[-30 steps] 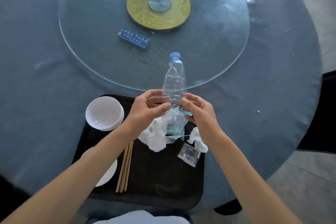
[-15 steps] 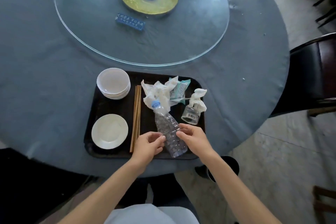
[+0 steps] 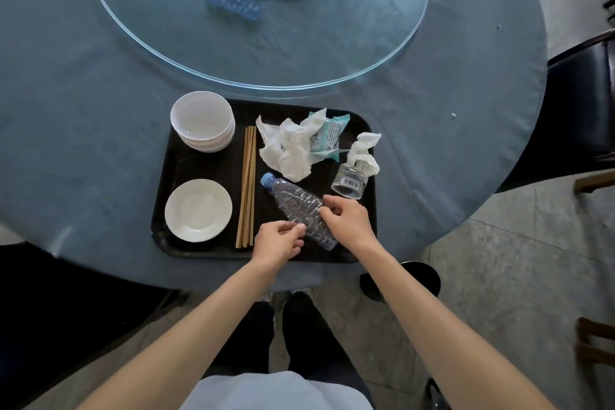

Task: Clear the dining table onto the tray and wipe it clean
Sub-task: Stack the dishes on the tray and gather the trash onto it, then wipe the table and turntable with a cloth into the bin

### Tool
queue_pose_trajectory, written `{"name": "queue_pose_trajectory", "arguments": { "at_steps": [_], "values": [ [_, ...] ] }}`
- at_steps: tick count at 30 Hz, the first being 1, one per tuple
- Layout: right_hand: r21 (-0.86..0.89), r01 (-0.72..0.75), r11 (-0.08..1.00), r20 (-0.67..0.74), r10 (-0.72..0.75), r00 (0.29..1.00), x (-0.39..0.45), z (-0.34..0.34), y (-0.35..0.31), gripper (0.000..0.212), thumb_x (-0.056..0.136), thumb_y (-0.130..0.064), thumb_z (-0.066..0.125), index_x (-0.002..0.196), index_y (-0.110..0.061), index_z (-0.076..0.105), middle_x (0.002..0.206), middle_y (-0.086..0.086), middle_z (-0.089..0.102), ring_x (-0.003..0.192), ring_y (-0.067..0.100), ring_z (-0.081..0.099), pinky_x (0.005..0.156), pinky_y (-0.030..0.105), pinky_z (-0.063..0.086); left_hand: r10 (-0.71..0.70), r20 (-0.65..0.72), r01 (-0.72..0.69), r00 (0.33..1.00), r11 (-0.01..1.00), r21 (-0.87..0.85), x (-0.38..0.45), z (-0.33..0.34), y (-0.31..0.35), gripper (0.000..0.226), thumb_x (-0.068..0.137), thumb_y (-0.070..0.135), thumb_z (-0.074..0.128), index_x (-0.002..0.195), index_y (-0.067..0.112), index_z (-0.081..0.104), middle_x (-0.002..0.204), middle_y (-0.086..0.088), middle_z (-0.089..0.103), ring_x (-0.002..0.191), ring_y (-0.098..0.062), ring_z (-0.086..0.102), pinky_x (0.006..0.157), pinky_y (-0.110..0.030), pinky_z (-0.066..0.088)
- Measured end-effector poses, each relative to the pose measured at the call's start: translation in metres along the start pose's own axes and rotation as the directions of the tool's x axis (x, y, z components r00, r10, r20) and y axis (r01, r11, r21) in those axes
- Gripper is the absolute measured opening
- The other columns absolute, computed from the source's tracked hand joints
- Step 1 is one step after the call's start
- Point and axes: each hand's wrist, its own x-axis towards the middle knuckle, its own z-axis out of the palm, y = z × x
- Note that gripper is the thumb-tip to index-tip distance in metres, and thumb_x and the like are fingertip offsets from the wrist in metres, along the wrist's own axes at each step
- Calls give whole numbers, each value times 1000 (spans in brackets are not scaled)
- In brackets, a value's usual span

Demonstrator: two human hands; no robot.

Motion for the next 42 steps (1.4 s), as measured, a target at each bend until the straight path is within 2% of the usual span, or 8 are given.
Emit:
{"name": "queue_pose_trajectory", "arguments": {
  "at_steps": [4,7,12,15,19,25,32,42],
  "values": [
    [21,13,1000,7,-13,1000,-5,-5,8,38,98,-29,64,135,-19,69,130,-2,72,116,12,65,107,32,49,27,4,-28,1000,989,143,-7,-8,1,35,98,30,65,128,12,61,109,-4,71,97,-19,71,86,-37,61],
    [24,98,995,-42,-97,994,-14,-21,13,34,99,-29,63,131,-21,71,124,-2,73,111,13,66,103,38,52,198,9,-183,980,885,428,-19,-16,9,37,97,37,62,129,22,56,113,3,67,97,-14,67,90,-37,57],
    [-63,266,962,-217,-273,937,-37,-58,21,40,99,-35,66,137,-24,67,132,-4,70,127,15,58,108,39,49,630,187,-554,754,455,698,-41,-12,40,43,96,37,61,137,23,57,131,7,58,117,-13,54,103,-34,48],
    [-148,288,946,-324,-321,890,-58,-76,25,52,98,-45,65,146,-27,58,153,-1,54,146,18,42,121,37,36,710,355,-654,609,196,731,-48,-1,66,58,95,47,57,149,29,46,152,7,44,141,-17,36,117,-38,34],
    [-213,221,952,-473,-299,829,-91,-94,29,70,91,-69,50,155,-41,41,170,-4,25,158,18,18,121,43,29,698,548,-700,462,-93,708,-55,17,93,67,95,63,40,157,40,28,169,11,13,157,-22,-3,123,-46,11],
    [-169,42,985,-703,-151,695,-154,-112,43,77,94,-59,62,160,-42,28,174,-4,5,160,19,1,126,46,20,603,738,-768,303,-304,564,-77,47,129,71,94,71,28,158,45,16,169,16,-5,155,-20,-20,124,-48,0],
    [-34,-147,989,-820,56,569,-238,-118,83,78,94,-60,60,161,-44,23,174,-3,1,160,19,-4,126,48,14,471,874,-838,115,-426,340,-123,98,128,71,94,70,30,159,45,14,169,16,-6,154,-20,-21,124,-50,4],
    [146,-277,950,-874,255,413,-391,-104,177,77,98,-59,54,162,-47,12,173,-8,-8,159,17,-11,128,52,16,238,966,-874,-97,-484,32,-228,195,37,71,94,72,25,159,46,12,168,17,-14,153,-19,-25,124,-49,-3]
  ]
}}
